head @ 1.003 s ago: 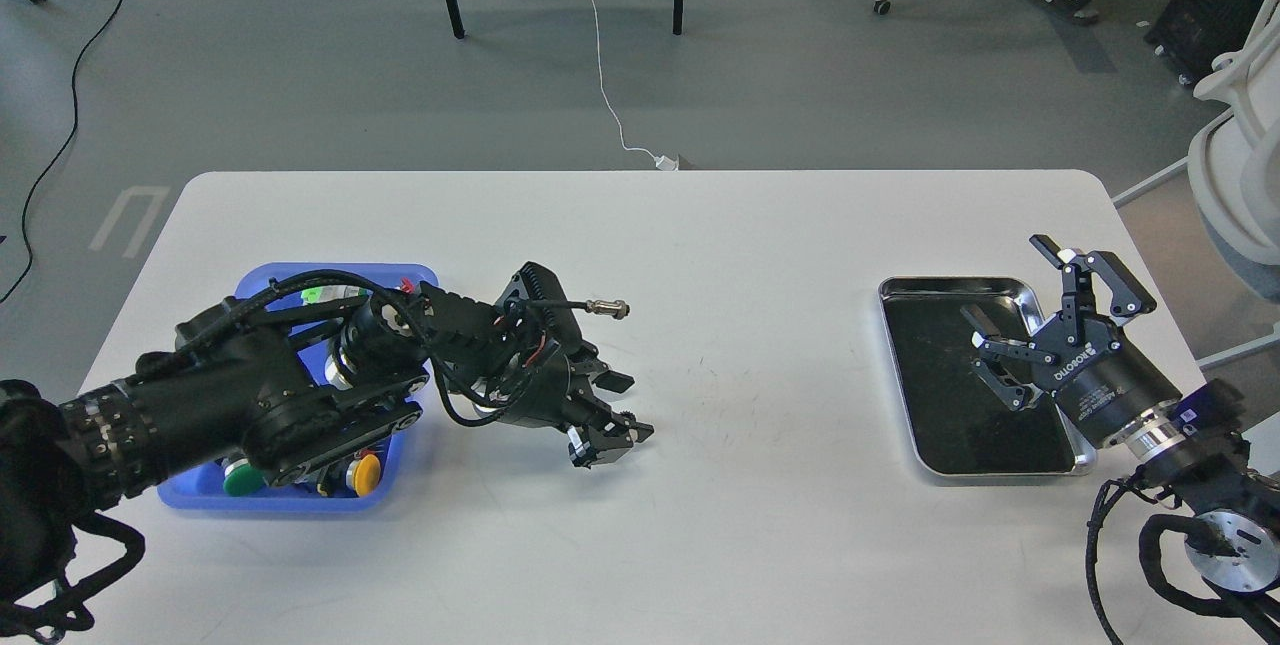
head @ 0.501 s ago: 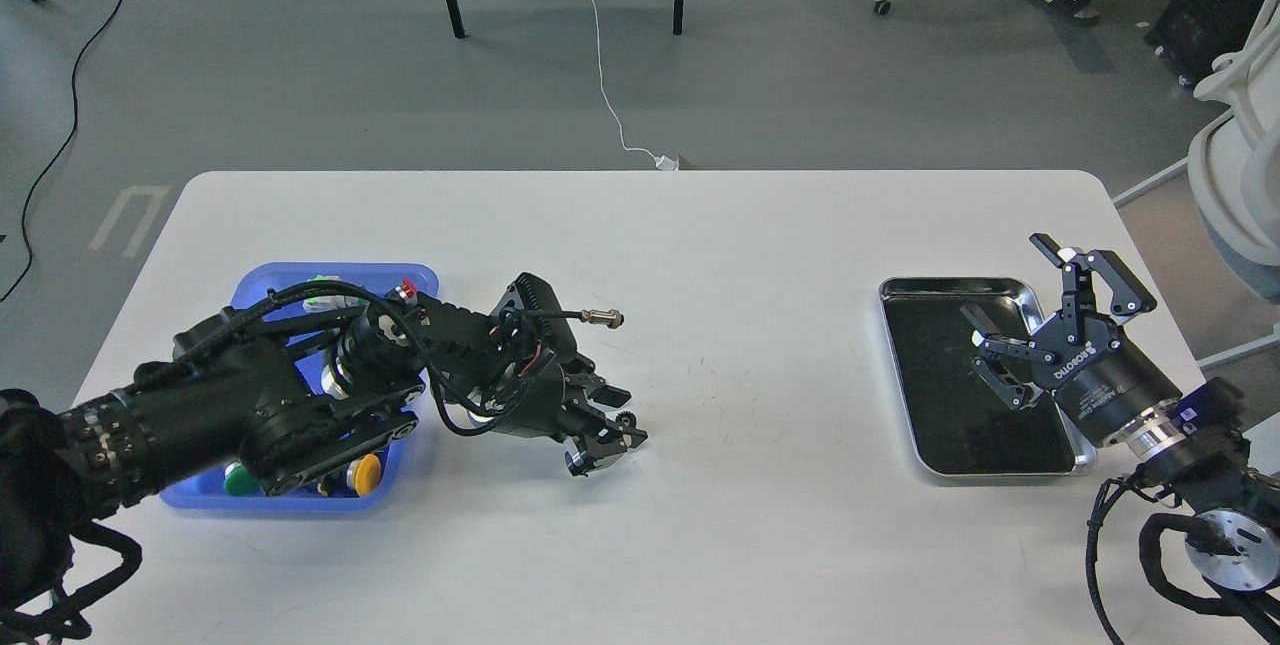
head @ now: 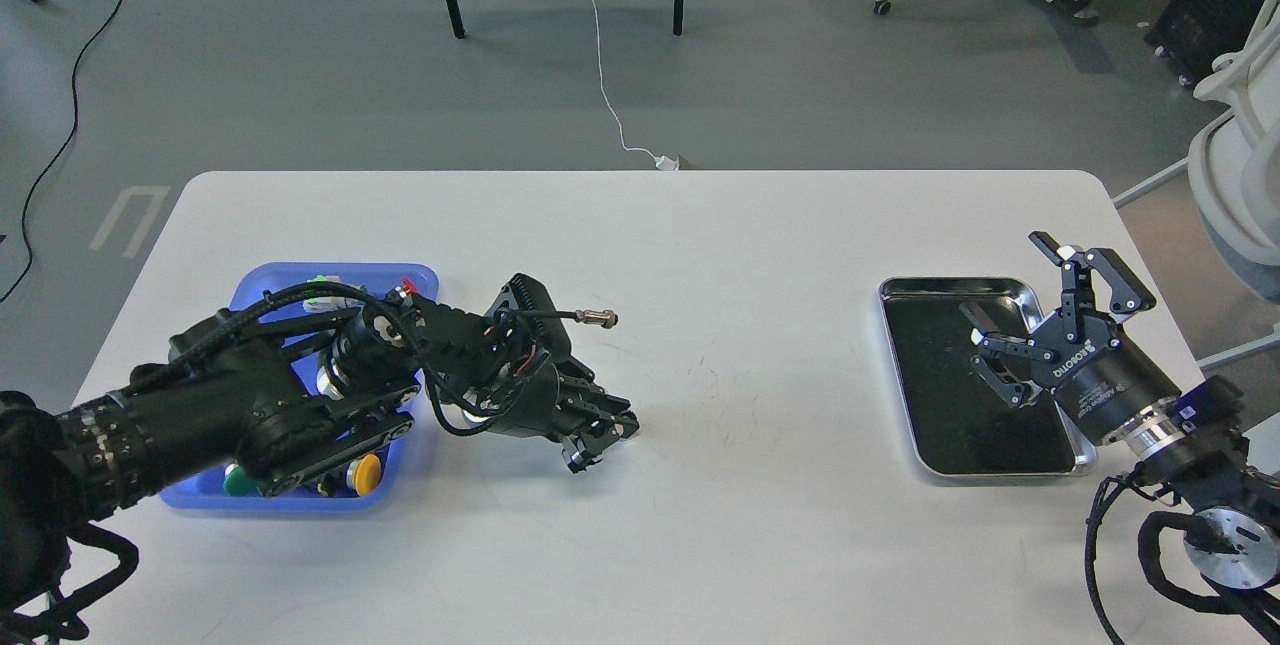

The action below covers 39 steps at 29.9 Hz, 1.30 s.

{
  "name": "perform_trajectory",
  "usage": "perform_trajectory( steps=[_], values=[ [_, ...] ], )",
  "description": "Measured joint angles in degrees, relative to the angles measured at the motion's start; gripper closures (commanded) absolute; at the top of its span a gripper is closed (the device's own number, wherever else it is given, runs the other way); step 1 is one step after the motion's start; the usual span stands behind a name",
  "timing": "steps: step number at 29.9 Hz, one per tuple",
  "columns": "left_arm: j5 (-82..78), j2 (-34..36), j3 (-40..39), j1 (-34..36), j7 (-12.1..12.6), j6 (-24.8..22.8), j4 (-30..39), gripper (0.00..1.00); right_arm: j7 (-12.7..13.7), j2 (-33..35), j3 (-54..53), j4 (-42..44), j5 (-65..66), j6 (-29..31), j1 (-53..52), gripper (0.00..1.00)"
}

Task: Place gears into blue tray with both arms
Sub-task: 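Carry the black part over the blue tray and release it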

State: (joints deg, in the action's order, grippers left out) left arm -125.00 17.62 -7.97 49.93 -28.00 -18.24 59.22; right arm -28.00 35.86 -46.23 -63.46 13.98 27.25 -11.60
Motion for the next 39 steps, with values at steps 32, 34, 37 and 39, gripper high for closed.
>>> perform_trajectory(
  steps=[32,34,37,39],
  values=[
    [8.77,33.36,-0.25,-1.47,-0.01,-0.88,5.1,0.81,-0.01,-0.51,0.18,-0.17,0.0,0.09,-0.18,0.04],
    [8.73,32.4,-0.25,-1.79,0.0,-0.84,2.93,0.8,-0.01,-0.47,0.18,-0.18,0.0,0.09,-0.18,0.04],
    [8.7,30.81,-0.21,-2.38,0.0,-0.83,1.17,0.77,-0.01,-0.44,0.18,-0.18,0.0,0.1,-0.18,0.04],
    [8.56,30.21,-0.21,-2.55,0.0,-0.8,0.79,0.76,-0.01,-0.44,0.18,-0.18,0.0,0.09,-0.18,0.04]
  ],
)
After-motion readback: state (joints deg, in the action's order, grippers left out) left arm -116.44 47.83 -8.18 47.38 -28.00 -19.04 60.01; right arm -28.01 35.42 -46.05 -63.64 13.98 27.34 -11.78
